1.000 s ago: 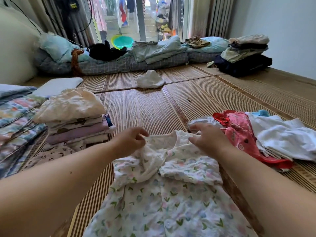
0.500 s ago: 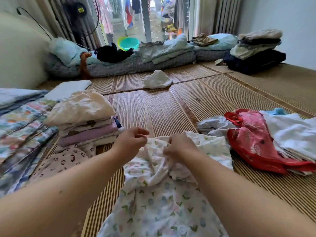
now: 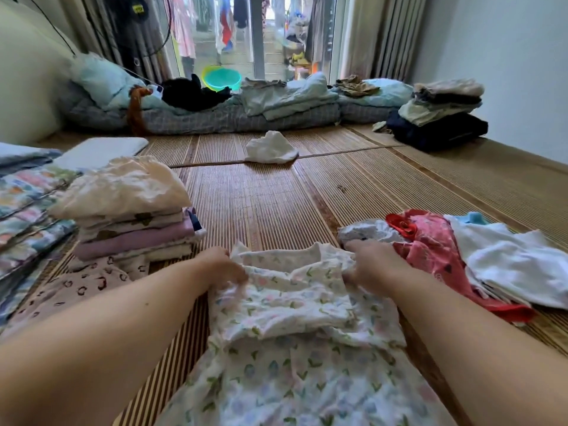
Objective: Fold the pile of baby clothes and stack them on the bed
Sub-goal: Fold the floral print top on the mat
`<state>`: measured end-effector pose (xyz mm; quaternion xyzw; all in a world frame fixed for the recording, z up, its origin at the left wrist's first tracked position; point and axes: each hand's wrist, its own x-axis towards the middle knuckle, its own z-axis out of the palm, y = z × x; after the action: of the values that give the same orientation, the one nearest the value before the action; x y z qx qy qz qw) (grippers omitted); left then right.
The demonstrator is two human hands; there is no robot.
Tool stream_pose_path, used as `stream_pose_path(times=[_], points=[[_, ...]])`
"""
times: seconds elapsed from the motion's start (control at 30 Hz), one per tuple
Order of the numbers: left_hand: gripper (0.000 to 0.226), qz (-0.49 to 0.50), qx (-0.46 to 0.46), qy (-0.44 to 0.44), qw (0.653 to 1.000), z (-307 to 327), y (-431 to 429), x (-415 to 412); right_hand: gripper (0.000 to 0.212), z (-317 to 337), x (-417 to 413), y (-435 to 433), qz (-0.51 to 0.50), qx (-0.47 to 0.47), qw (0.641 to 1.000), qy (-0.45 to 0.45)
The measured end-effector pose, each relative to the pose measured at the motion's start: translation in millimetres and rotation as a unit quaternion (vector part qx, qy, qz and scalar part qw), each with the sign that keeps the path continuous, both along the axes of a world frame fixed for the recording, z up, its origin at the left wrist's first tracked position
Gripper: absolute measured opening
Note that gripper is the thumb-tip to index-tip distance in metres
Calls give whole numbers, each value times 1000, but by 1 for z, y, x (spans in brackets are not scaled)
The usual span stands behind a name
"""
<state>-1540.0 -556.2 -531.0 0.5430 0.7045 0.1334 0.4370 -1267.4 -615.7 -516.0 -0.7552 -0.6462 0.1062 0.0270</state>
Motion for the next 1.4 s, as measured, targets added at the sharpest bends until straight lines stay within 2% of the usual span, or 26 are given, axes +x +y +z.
stream_pose_path(times=[0.1,0.17,0.23,0.3,0.37,0.43,0.5,0.57,0.63,0.77,0.87,0.97,1.1,1.2,1.3,1.4], points=[[62,35,-138,-63,988,3,9,-9,50,-4,-13,19,47,-77,995,-53],[50,14,-185,-75,980,10,8,-14,50,4,-20,25,47,-130,988,-75],[42,-17,-181,-55,982,15,9,-18,31,13,-23,30,69,-121,985,-101],[39,-45,-111,-56,991,21,11,-20,5,20,-22,37,86,-64,992,-63],[23,-64,40,-18,997,29,14,-24,8,29,-19,39,90,0,996,-16],[15,-85,177,37,980,42,11,-27,18,39,-14,33,79,63,995,20],[17,-97,257,34,961,58,1,-29,25,51,-8,22,68,135,987,44],[21,-120,327,73,934,69,-14,-31,21,59,-2,6,72,206,974,56],[26,-140,373,104,911,77,-41,-34,16,65,1,-20,89,240,965,56],[17,-135,364,79,918,70,-101,-52,2,64,-1,-93,141,251,957,25],[36,-163,361,131,909,54,-143,-68,13,56,-11,-152,158,205,966,20],[33,-209,325,187,903,39,-171,-84,21,48,-25,-195,202,143,969,-17],[25,-306,205,257,893,26,-199,-91,43,39,-40,-224,157,-85,984,-6],[63,-362,104,310,873,21,-211,-92,57,31,-52,-231,120,-198,973,21],[53,-377,101,354,850,22,-216,-89,61,19,-61,-223,96,-197,974,56],[42,-389,116,363,839,28,-224,-82,66,11,-68,-206,97,-163,981,40]])
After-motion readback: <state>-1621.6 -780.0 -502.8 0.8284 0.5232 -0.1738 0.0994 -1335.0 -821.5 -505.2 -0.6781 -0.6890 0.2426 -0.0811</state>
